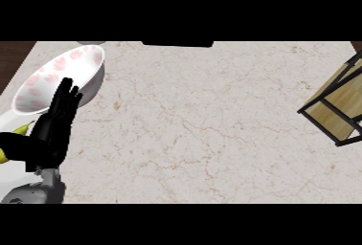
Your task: Pick the tomato from the placemat and place it in the tiered shelf
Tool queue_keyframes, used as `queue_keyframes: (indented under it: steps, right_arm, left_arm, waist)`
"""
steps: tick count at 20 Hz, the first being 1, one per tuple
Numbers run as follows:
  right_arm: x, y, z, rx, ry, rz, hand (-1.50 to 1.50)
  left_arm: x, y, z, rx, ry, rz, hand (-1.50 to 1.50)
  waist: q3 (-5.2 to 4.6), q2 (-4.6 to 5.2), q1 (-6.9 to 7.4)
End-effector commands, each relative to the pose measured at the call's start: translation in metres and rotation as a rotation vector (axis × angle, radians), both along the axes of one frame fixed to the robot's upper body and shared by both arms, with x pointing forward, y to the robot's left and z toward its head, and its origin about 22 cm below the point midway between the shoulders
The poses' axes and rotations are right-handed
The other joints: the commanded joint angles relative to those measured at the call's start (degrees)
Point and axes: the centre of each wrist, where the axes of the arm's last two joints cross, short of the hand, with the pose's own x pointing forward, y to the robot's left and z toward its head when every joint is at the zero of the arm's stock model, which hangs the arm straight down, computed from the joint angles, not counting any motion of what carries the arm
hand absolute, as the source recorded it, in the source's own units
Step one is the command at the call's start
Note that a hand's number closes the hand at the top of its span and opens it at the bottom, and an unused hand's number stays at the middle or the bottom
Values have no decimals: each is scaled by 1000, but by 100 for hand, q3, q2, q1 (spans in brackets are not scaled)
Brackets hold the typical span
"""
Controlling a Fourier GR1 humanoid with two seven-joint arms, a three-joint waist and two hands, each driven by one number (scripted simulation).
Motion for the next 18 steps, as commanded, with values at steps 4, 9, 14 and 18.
queue_keyframes:
  steps: [4, 9, 14, 18]
  right_arm:
    - [-49, -39, 20, 65, 25, -50, -150]
    - [-68, -51, 20, 65, 35, -32, -150]
    - [-77, -57, 21, 74, 34, -1, -150]
    - [-78, -57, 28, 91, 8, 9, -150]
  left_arm:
    - [1, -1, 0, -12, -15, -2, 0]
    - [-1, -1, 1, -15, -22, 0, 0]
    - [2, 2, 5, -10, -14, 7, 0]
    - [-3, 2, -4, 1, -7, 8, 0]
  waist:
    - [23, 62, 42]
    - [49, 75, 26]
    - [67, 72, -31]
    - [56, 72, 26]
